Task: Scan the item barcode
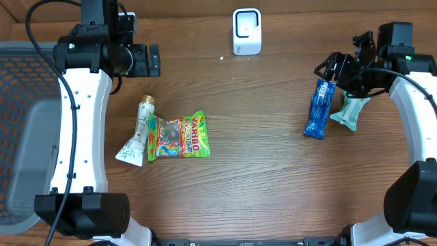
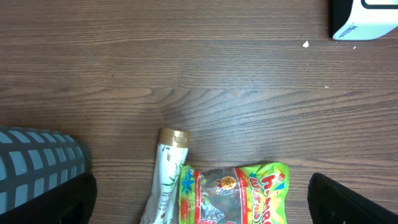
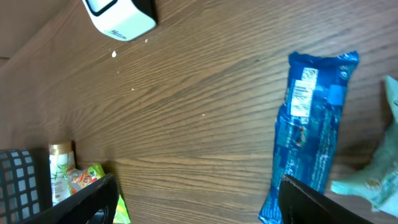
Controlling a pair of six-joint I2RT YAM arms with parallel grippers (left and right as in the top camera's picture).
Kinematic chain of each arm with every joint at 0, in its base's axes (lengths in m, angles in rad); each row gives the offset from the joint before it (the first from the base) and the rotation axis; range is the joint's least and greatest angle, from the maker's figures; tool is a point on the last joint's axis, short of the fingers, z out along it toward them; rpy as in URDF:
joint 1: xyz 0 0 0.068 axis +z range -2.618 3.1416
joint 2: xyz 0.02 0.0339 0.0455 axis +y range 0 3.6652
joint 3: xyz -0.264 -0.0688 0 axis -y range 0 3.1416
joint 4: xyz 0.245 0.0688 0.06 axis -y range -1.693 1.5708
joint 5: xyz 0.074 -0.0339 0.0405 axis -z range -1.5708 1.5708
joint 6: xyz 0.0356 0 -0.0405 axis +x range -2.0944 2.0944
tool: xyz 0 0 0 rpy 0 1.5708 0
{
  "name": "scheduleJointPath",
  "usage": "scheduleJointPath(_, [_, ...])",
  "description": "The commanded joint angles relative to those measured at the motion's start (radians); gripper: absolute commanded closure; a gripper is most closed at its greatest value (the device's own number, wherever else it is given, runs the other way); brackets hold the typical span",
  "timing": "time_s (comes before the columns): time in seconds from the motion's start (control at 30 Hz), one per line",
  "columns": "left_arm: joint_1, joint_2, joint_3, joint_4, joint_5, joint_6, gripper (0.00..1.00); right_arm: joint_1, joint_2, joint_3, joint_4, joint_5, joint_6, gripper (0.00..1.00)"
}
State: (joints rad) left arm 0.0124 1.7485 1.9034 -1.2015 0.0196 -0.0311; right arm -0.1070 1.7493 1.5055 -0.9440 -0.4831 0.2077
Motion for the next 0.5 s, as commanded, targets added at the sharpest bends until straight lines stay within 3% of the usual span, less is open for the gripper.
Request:
scheduleJointPath(0.0, [-0.006,-0.002,-0.003,0.001,0.006,-0.018,0.00,0.058,-0.025,0.028,0.017,0.015,-0.037,0.18])
scheduleJointPath(0.47, [-0.006,-0.002,-0.003,0.001,0.006,-0.018,0.01,0.208,-0.025,0.028,0.066,0.101,-0.033,0.14])
